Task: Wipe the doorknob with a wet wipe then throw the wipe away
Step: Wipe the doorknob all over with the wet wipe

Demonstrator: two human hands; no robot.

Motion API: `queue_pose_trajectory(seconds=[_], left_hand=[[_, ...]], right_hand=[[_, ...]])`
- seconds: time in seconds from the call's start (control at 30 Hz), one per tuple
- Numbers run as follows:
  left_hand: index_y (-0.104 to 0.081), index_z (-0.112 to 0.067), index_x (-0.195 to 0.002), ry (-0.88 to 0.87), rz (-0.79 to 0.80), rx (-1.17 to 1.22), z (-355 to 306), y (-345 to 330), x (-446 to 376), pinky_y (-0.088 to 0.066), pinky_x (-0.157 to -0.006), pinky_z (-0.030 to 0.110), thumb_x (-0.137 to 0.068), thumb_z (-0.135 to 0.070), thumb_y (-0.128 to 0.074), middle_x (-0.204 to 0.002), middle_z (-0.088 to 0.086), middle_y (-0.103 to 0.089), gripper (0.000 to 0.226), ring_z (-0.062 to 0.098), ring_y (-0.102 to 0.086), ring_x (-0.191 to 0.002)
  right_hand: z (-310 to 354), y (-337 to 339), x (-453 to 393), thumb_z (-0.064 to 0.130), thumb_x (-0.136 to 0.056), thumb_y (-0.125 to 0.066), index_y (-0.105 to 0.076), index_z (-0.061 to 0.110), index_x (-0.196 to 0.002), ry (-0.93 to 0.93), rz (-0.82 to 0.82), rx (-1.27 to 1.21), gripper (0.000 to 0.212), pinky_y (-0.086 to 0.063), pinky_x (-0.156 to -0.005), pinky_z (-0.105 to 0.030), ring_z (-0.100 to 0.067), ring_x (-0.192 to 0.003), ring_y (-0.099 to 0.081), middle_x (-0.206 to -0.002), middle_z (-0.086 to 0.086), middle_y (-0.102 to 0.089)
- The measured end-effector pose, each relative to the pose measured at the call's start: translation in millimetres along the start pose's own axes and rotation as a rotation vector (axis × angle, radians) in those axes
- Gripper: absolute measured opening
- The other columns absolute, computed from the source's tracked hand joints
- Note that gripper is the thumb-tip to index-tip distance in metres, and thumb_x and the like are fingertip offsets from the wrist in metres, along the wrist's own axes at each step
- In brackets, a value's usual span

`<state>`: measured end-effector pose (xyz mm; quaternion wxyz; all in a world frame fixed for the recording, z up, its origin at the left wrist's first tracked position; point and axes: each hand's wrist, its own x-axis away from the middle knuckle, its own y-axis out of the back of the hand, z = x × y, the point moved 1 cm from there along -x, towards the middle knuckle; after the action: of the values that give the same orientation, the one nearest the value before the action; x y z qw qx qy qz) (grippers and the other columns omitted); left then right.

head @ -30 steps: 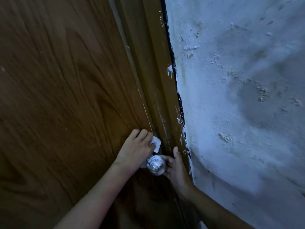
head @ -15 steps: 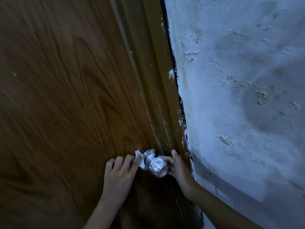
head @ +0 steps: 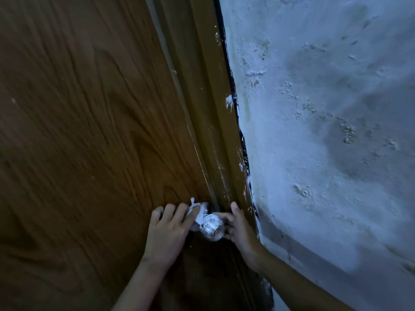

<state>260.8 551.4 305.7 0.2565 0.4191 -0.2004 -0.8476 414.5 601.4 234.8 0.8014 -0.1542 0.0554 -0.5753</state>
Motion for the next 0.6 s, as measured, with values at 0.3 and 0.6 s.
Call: queue_pose_trajectory(seconds=[0.3,0.6], left_hand=[[-0.070,-0.021,-0.102,0.039,0.035,-0.024,-3,-1,5,-0.028,-0.071,0.040,-0.073,-0.018,-0.042,-0.085,0.006,-0.066,0.040,0.025,-0.038,-0.079],[-0.073,-0.022,-0.087,0.068,0.026,-0.035,-6,-3,27,-0.029,-0.070,0.039,-0.072,-0.016,-0.041,-0.077,0.002,-0.068,0.036,0.023,-0.037,-0.076]], right_hand=[[-2,1,-3,0.052,-0.091,-0.015,-0.068,0.028,-0.079,-0.008,0.018,-0.036,0.059,-0.049,-0.061,-0.012,0.005,-0.077,-0.065,-0.075,0.019,-0.071],[-1,1,-2,0.055,-0.090,-0.018,-0.071,0.026,-0.077,-0.023,-0.002,-0.062,0.062,-0.049,-0.060,-0.014,0.003,-0.078,-0.066,-0.078,0.019,-0.070]])
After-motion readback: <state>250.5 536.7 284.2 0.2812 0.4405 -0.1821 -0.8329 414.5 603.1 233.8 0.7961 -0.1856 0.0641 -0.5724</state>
